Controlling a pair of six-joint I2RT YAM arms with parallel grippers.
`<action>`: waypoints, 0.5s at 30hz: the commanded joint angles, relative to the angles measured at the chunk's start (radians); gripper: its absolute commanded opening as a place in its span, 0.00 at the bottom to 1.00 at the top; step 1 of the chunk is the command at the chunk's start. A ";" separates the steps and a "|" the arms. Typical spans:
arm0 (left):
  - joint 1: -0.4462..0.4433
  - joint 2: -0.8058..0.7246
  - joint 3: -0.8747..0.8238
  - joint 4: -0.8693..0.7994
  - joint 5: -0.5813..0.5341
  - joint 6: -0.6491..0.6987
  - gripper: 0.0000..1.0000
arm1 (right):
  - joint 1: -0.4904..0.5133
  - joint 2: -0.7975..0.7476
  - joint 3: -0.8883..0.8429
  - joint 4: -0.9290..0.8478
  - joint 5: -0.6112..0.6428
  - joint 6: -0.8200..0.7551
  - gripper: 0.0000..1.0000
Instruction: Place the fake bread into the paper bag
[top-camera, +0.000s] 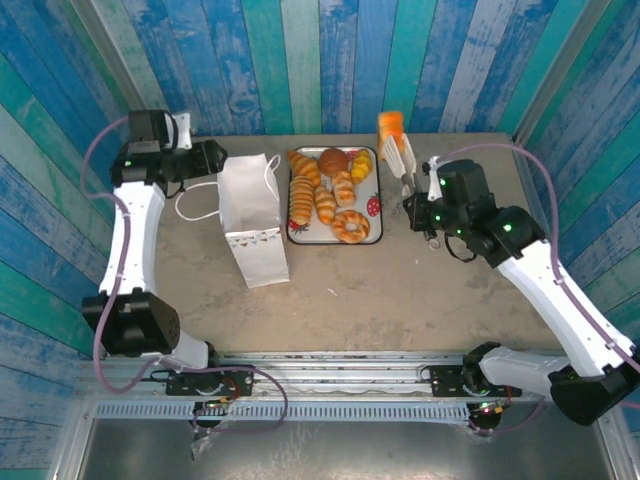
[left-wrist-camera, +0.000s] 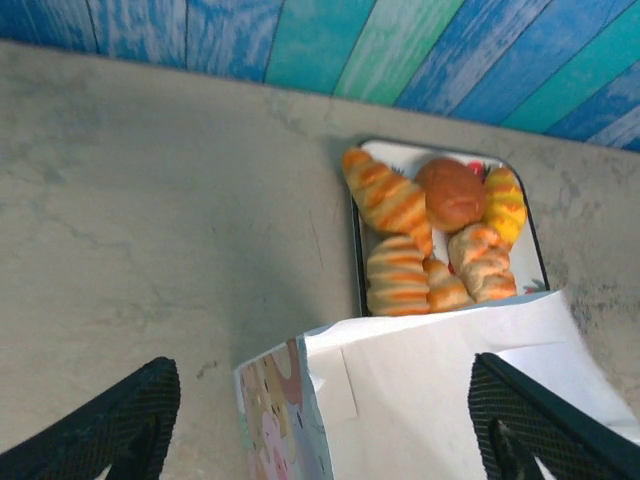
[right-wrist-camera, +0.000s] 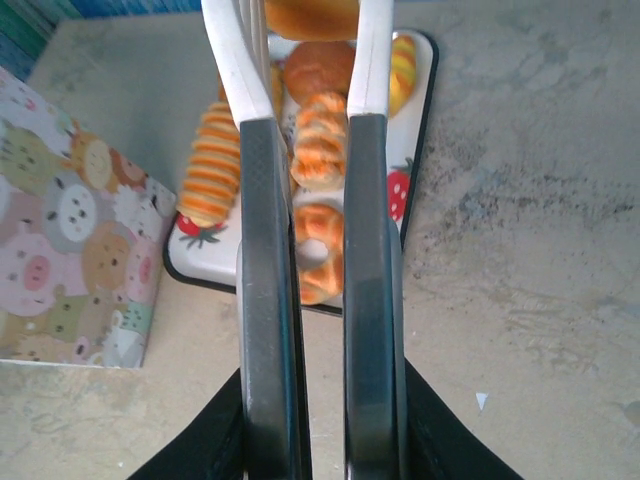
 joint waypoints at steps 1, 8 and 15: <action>0.001 -0.129 -0.030 0.079 -0.046 -0.044 0.82 | 0.034 -0.054 0.083 -0.020 0.047 -0.007 0.01; 0.001 -0.274 -0.054 0.055 -0.126 -0.058 0.84 | 0.168 -0.037 0.201 -0.032 0.068 -0.007 0.00; 0.000 -0.421 -0.142 -0.059 -0.138 -0.062 0.84 | 0.335 0.077 0.370 0.009 0.130 -0.038 0.01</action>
